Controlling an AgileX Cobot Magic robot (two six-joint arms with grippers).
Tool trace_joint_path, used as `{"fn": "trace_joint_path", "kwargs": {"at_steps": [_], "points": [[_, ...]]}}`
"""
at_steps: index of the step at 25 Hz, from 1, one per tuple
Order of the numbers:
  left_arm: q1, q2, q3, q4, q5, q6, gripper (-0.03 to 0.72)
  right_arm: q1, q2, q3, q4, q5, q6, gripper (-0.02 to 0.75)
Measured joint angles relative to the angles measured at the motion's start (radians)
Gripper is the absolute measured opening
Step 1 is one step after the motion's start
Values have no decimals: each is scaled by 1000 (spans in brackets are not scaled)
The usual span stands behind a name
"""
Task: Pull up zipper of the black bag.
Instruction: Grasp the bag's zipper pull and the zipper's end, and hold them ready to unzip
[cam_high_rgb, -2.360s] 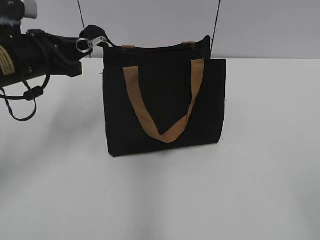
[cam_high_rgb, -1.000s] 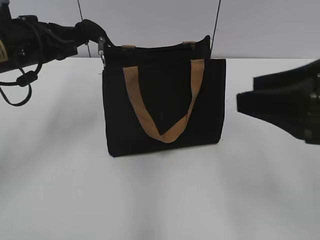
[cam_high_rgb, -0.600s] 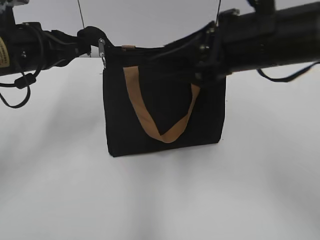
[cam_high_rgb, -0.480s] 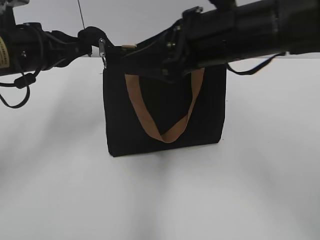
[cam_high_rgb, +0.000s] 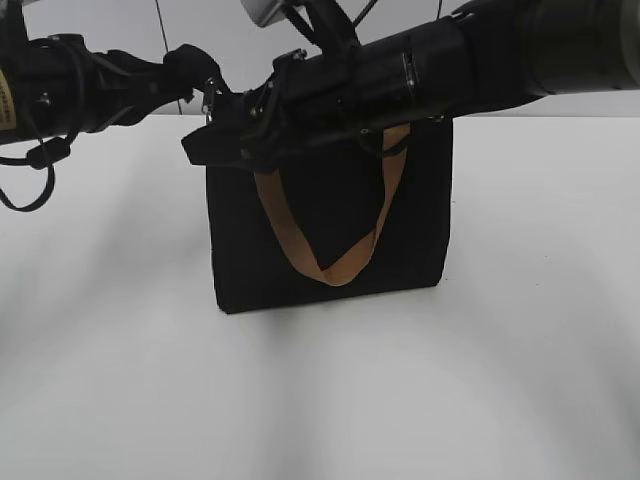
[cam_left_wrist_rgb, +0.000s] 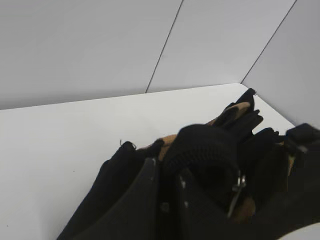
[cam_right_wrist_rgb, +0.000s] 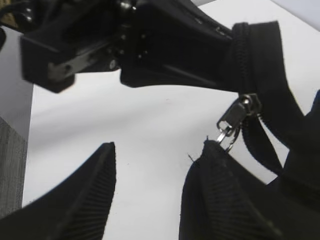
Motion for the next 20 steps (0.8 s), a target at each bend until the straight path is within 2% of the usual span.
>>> {"fn": "trace_joint_path", "kwargs": {"at_steps": [12, 20], "points": [[0, -43, -1, 41, -7, -11, 19, 1, 53, -21, 6, -68, 38, 414], [0, -43, -1, 71, -7, -14, 19, 2, 53, -21, 125, -93, 41, 398]]}}
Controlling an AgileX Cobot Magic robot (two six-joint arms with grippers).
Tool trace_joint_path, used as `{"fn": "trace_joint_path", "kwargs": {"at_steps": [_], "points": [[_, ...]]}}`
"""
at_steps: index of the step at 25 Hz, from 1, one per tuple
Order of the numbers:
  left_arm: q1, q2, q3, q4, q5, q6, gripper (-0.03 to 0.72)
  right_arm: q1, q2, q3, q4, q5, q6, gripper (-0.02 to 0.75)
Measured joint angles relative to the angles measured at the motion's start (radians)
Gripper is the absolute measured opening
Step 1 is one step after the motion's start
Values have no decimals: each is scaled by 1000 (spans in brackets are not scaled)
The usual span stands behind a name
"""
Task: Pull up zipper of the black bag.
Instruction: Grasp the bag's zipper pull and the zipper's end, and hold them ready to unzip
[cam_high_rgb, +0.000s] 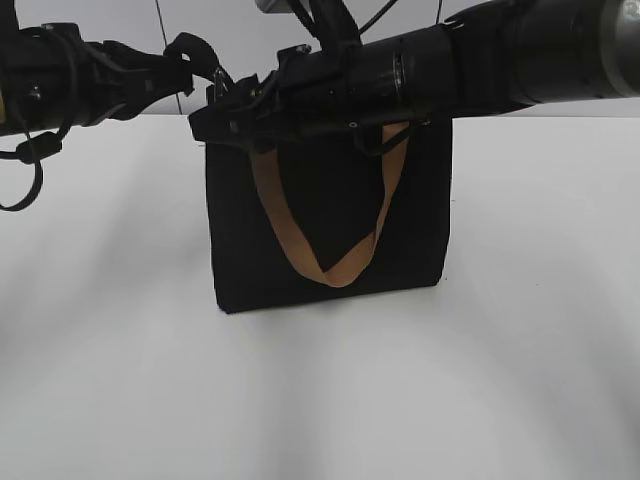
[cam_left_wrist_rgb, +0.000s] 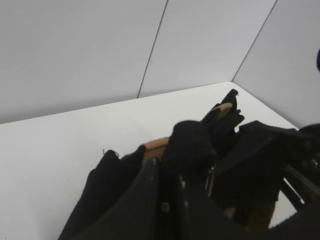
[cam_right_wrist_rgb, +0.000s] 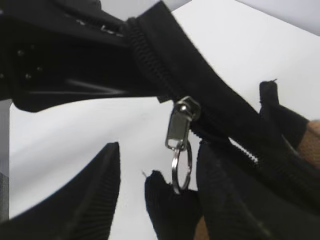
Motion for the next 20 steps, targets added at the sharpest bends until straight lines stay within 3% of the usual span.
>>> {"fn": "trace_joint_path", "kwargs": {"at_steps": [3, 11, 20], "points": [[0, 0, 0, 1, 0, 0, 19, 0, 0, 0, 9, -7, 0, 325], [0, -1, 0, 8, 38, 0, 19, 0, 0, 0, 10, -33, 14, 7], [0, -3, 0, 45, 261, 0, 19, -6, -16, 0, 2, -6, 124, -15]]}}
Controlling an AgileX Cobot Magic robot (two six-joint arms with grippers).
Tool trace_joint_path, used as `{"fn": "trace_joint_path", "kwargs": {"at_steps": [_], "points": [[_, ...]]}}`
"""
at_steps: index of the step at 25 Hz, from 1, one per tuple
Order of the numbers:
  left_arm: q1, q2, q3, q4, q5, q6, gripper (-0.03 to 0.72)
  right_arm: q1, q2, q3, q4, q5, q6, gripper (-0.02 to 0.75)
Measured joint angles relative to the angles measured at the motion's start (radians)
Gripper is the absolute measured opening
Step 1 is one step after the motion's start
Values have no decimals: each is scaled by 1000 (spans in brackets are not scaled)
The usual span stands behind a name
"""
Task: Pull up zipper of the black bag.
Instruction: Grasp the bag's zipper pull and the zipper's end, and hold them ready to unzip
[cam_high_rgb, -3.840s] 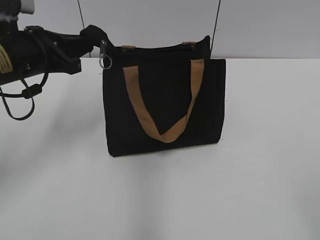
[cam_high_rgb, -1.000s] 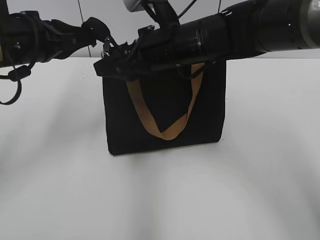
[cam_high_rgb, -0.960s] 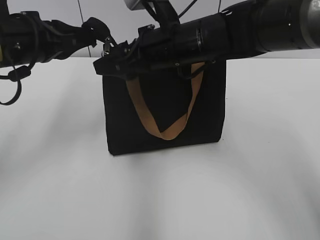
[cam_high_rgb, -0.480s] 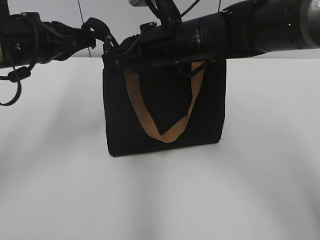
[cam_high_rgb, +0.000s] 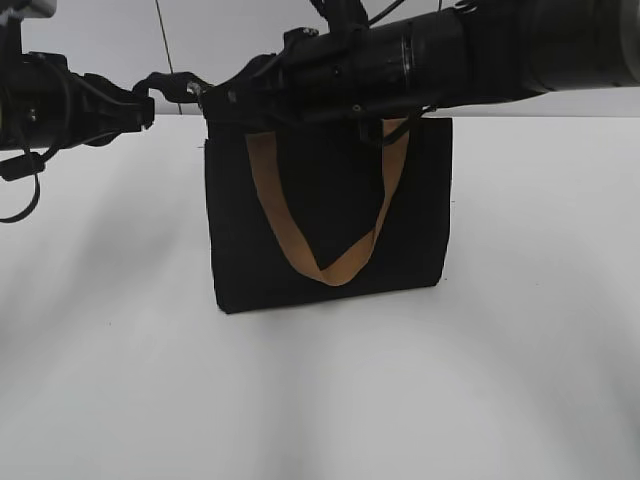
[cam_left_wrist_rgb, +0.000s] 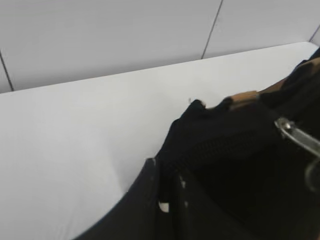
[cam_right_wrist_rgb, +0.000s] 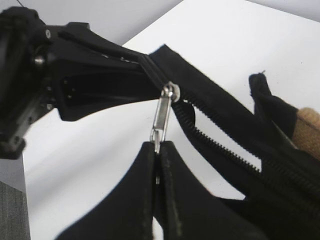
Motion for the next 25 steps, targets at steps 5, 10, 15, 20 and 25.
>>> {"fn": "trace_joint_path", "kwargs": {"at_steps": [5, 10, 15, 20, 25], "points": [[0, 4, 0, 2, 40, 0, 19, 0, -32, -2, 2, 28, 18, -15], [0, 11, 0, 5, 42, 0, 19, -2, -32, -2, 1, 27, 43, -15], [0, 11, 0, 5, 51, 0, 19, -46, -32, -2, -51, 21, 87, -15], [0, 11, 0, 5, 64, 0, 19, -138, -32, -2, -115, 35, 151, -15], [0, 11, 0, 7, 65, 0, 19, -227, -55, -2, -252, 77, 229, -15]]}}
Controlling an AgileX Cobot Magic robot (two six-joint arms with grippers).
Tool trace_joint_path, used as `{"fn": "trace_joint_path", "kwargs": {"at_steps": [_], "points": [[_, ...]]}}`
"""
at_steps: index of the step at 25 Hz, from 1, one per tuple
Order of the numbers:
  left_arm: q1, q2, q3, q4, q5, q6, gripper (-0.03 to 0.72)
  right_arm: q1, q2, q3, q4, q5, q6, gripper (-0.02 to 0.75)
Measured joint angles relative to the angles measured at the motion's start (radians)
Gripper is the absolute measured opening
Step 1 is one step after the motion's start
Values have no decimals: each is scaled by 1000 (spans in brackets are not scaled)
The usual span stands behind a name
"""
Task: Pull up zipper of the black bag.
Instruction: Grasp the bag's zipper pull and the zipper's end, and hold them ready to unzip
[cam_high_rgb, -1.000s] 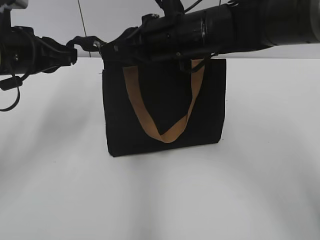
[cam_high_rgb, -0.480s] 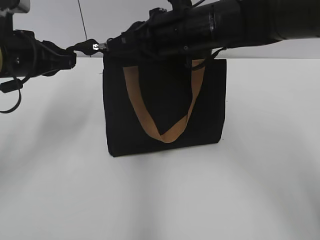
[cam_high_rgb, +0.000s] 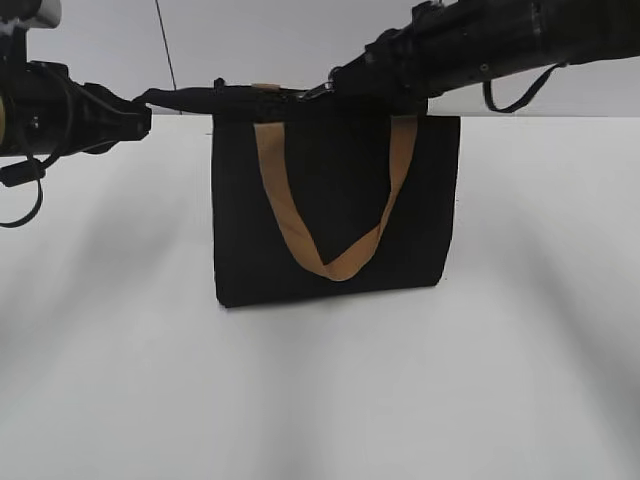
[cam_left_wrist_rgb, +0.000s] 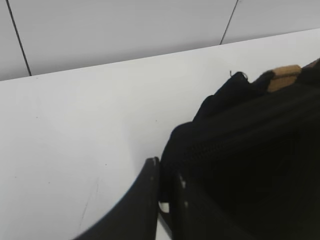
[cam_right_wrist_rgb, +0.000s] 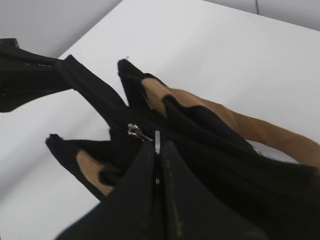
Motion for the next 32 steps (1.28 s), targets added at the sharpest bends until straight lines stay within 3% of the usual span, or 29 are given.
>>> {"fn": "trace_joint_path", "kwargs": {"at_steps": [10, 19, 26, 29, 32], "points": [[-2, 0, 0, 0, -7, 0, 19, -136, -95, 0, -299, 47, 186, -15], [-4, 0, 0, 4, 3, 0, 19, -178, -113, 0, -416, 51, 276, -15], [-4, 0, 0, 1, -4, 0, 19, -178, -114, 1, -423, 80, 291, -7], [-3, 0, 0, 0, -10, -1, 100, -169, -115, 1, -426, 91, 291, 127], [-2, 0, 0, 0, -15, -48, 340, -168, -116, 1, -429, 131, 295, 380]]}}
